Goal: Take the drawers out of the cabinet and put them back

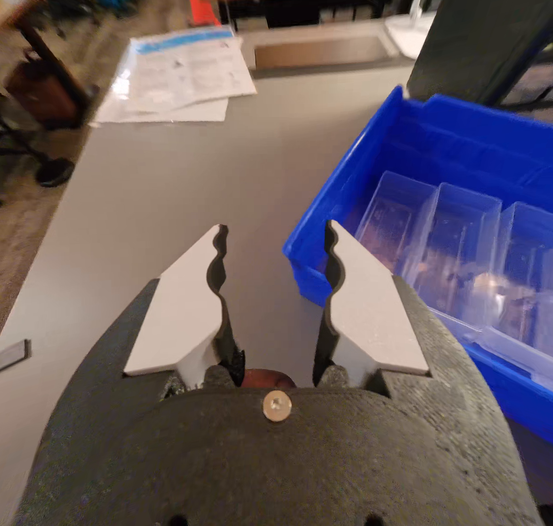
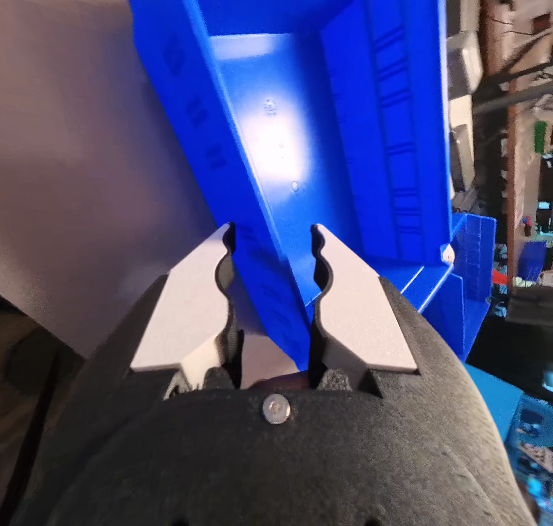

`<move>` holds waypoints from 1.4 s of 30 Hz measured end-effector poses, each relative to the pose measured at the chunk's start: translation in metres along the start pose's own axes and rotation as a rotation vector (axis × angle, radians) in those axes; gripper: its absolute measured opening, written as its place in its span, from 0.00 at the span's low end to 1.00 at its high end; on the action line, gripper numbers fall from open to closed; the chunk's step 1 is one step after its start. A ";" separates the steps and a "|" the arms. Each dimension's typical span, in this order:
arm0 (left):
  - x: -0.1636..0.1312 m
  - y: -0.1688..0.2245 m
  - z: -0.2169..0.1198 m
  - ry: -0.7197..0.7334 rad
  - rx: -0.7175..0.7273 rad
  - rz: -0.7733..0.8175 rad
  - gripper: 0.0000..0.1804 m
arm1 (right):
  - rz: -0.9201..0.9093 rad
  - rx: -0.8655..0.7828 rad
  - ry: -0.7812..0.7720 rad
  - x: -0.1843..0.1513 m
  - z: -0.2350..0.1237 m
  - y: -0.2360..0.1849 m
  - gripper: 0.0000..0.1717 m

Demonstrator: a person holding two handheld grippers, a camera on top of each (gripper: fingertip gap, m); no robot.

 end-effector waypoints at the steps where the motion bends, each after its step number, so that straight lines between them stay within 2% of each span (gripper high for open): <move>1: -0.003 0.004 -0.011 0.055 0.002 -0.012 0.38 | 0.041 -0.034 0.026 0.001 -0.004 0.000 0.35; 5: -0.019 0.017 -0.055 0.188 -0.008 -0.092 0.42 | 0.266 -0.229 0.098 -0.006 -0.025 -0.001 0.37; 8: -0.043 0.032 -0.079 0.136 -0.079 -0.170 0.42 | 0.493 -0.309 0.168 -0.017 -0.043 -0.015 0.32; 11: -0.062 0.054 -0.087 0.056 -0.251 -0.237 0.42 | 0.701 -0.229 0.230 -0.027 -0.046 -0.044 0.26; 14: -0.066 0.068 -0.078 0.001 -0.373 -0.286 0.42 | 0.818 -0.245 0.159 -0.049 -0.032 -0.054 0.25; 17: -0.059 0.071 -0.059 -0.033 -0.435 -0.304 0.42 | 0.856 -0.275 0.133 -0.068 -0.019 -0.041 0.26; 18: -0.054 0.071 -0.053 -0.037 -0.445 -0.313 0.45 | 0.855 -0.284 0.132 -0.073 -0.015 -0.034 0.22; 22: -0.035 0.069 -0.029 -0.030 -0.527 -0.337 0.43 | 0.827 -0.297 0.137 -0.083 0.001 -0.002 0.27; 24: -0.029 0.066 -0.026 0.008 -0.510 -0.368 0.44 | 0.846 -0.306 0.141 -0.085 0.009 0.011 0.34; 27: -0.040 0.074 -0.045 0.091 -0.467 -0.357 0.47 | 0.901 -0.304 0.193 -0.067 0.008 0.009 0.42; 30: -0.069 0.090 -0.071 0.154 -0.402 -0.283 0.50 | 0.965 -0.267 0.289 -0.023 0.004 -0.020 0.50; 33: -0.096 0.110 -0.086 0.134 -0.363 -0.178 0.57 | 1.055 -0.246 0.381 0.028 0.007 -0.045 0.55; 36: -0.109 0.127 -0.088 0.102 -0.345 -0.116 0.59 | 1.158 -0.228 0.392 0.065 0.018 -0.050 0.58; 39: -0.118 0.134 -0.076 0.048 -0.270 -0.077 0.61 | 1.173 -0.310 0.313 0.074 0.031 -0.039 0.58; 42: -0.117 0.129 -0.073 0.067 -0.213 -0.085 0.55 | 1.169 -0.340 0.286 0.070 0.033 -0.033 0.54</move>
Point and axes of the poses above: each gripper's, where its closed fingertips meet, z out along the fingers, x out of its top, y = z × x across the jaws, the point moved 7 cm from there along -z, back along the fingers, and after that the axes turned 14 degrees about -z, right-handed, at the moved point
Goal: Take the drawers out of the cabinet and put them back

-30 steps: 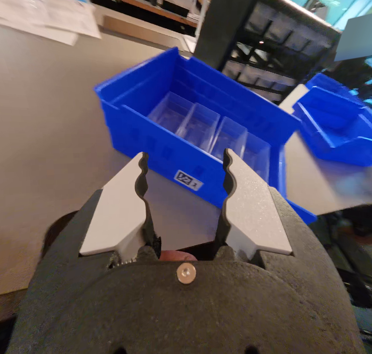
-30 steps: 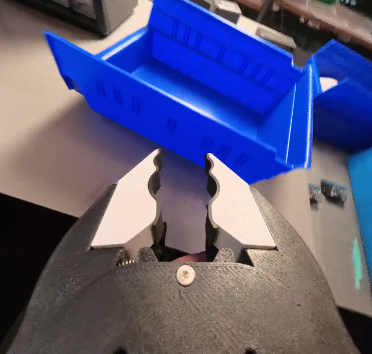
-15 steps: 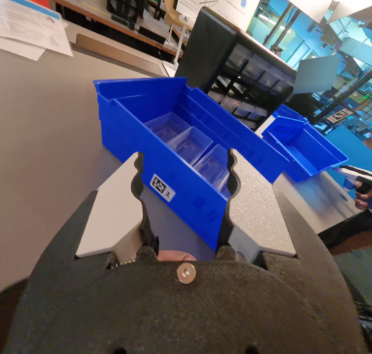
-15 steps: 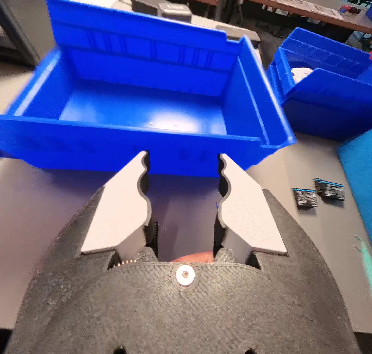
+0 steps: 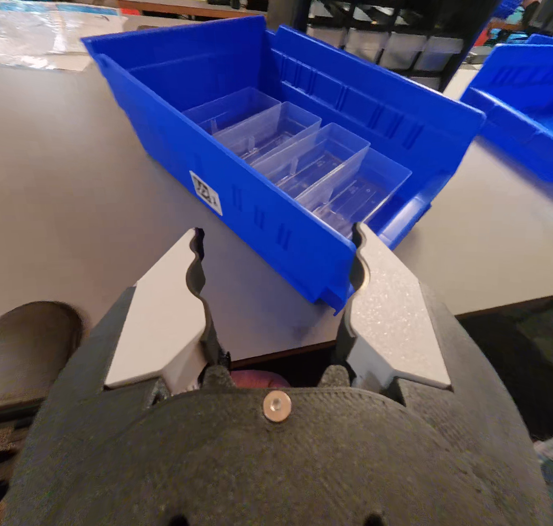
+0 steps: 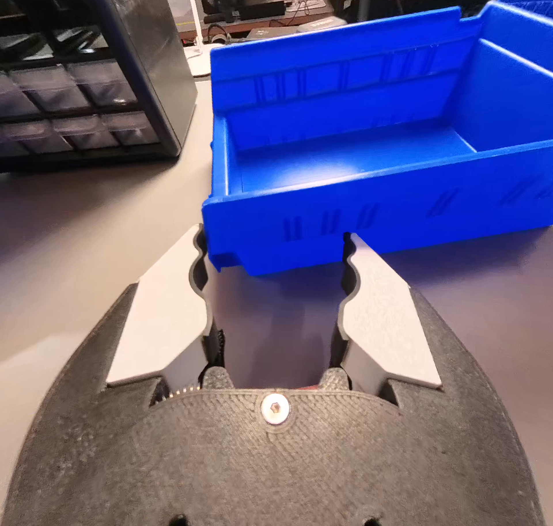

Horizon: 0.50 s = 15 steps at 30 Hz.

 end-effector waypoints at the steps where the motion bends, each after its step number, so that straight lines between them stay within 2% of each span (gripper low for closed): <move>1: 0.002 -0.006 -0.002 0.018 0.032 0.004 0.52 | -0.012 -0.016 0.000 -0.001 -0.003 0.003 0.53; 5: 0.016 -0.045 -0.011 0.110 0.185 -0.004 0.34 | -0.034 -0.067 0.012 -0.013 -0.023 0.029 0.49; 7: 0.019 -0.055 -0.013 0.113 0.175 -0.023 0.33 | -0.006 -0.098 0.031 -0.019 -0.037 0.049 0.38; 9: 0.020 -0.061 -0.011 0.096 0.151 -0.039 0.29 | 0.023 -0.089 0.041 -0.024 -0.046 0.062 0.36; 11: 0.022 -0.068 -0.007 0.095 0.176 -0.021 0.14 | 0.017 -0.071 0.035 -0.027 -0.049 0.069 0.30; 14: 0.031 -0.078 0.000 0.106 0.204 0.007 0.02 | -0.024 -0.070 0.038 -0.028 -0.049 0.082 0.17; 15: 0.035 -0.084 0.002 0.112 0.233 0.016 0.01 | -0.044 -0.097 0.029 -0.028 -0.049 0.090 0.13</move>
Point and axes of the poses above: each gripper's, where its closed fingertips meet, z out along the fingers, x out of its top, y = z × x across the jaws, the point moved 7 cm from there along -z, back along the fingers, and after that the axes turned 14 degrees about -z, right-handed, at the moved point
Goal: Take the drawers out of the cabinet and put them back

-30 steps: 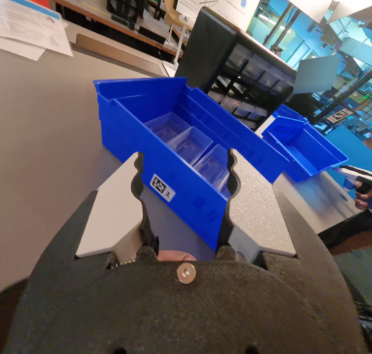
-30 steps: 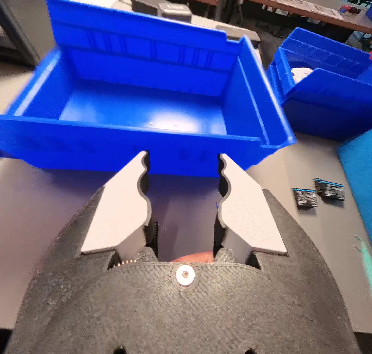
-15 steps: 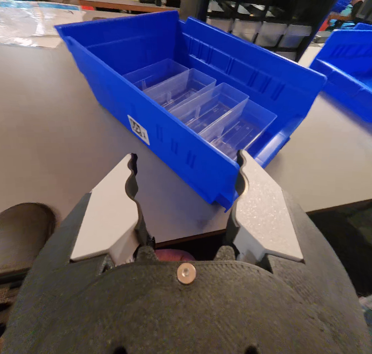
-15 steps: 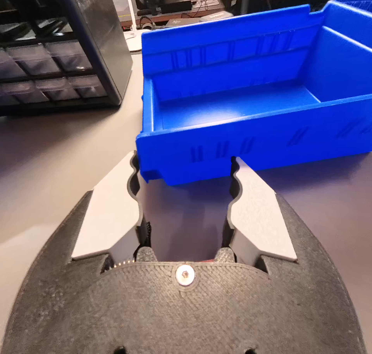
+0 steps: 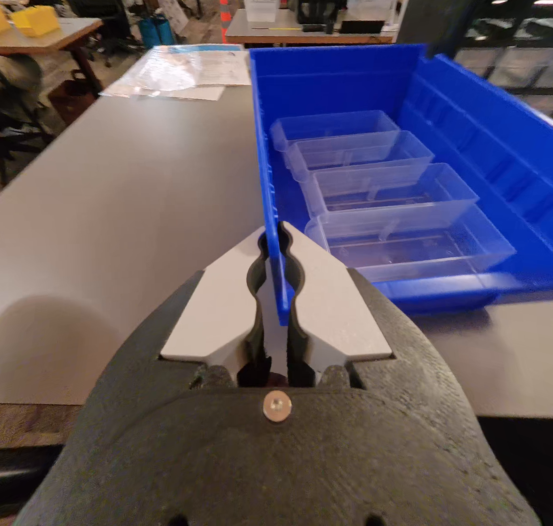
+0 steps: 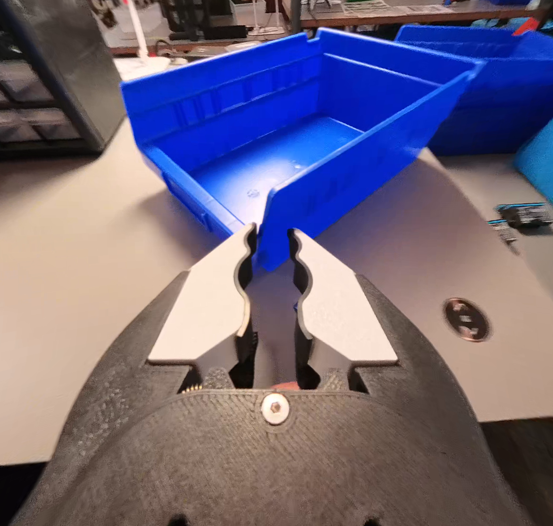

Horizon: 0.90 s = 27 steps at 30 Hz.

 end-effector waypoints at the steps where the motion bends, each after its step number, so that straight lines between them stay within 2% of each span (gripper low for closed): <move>1: 0.004 -0.006 0.005 0.007 0.033 0.013 0.02 | -0.018 -0.033 -0.014 -0.001 0.001 0.010 0.10; 4: 0.015 -0.027 0.016 0.014 0.097 0.006 0.06 | -0.018 -0.151 -0.057 -0.005 -0.001 0.045 0.11; 6: 0.024 -0.034 0.011 0.048 0.141 0.006 0.12 | -0.019 -0.203 -0.048 0.000 -0.012 0.057 0.16; 9: 0.037 -0.025 -0.013 0.156 0.125 0.011 0.21 | -0.065 -0.225 0.013 0.014 -0.033 0.044 0.18; 11: 0.039 -0.004 -0.027 0.210 0.017 0.008 0.24 | -0.062 -0.123 0.072 0.025 -0.034 0.016 0.20; 13: 0.032 0.026 -0.031 0.194 -0.145 0.000 0.30 | -0.073 0.001 0.106 0.036 -0.020 -0.018 0.23; 16: 0.013 0.070 -0.025 0.083 -0.352 0.016 0.38 | -0.110 0.115 0.110 0.052 0.018 -0.060 0.31; 19: -0.005 0.099 -0.013 0.016 -0.395 0.082 0.42 | -0.108 0.144 0.101 0.068 0.061 -0.083 0.37; 21: -0.008 0.110 -0.007 0.029 -0.389 0.092 0.41 | -0.102 0.114 0.069 0.075 0.088 -0.086 0.41; 24: -0.008 0.119 -0.001 0.046 -0.356 0.090 0.37 | -0.053 0.095 0.046 0.076 0.117 -0.082 0.37; 26: -0.006 0.124 -0.002 0.051 -0.334 0.117 0.34 | -0.013 0.095 0.069 0.076 0.120 -0.075 0.25; 27: -0.006 0.128 -0.005 0.056 -0.330 0.140 0.34 | -0.010 0.111 0.072 0.075 0.118 -0.074 0.23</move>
Point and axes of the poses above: each gripper's, where its closed fingertips meet, z out along the fingers, x out of its top, y = z × x across the jaws, the point moved 7 cm from there along -z, back along the fingers, and after that the axes turned 14 degrees about -z, right-handed, at the moved point
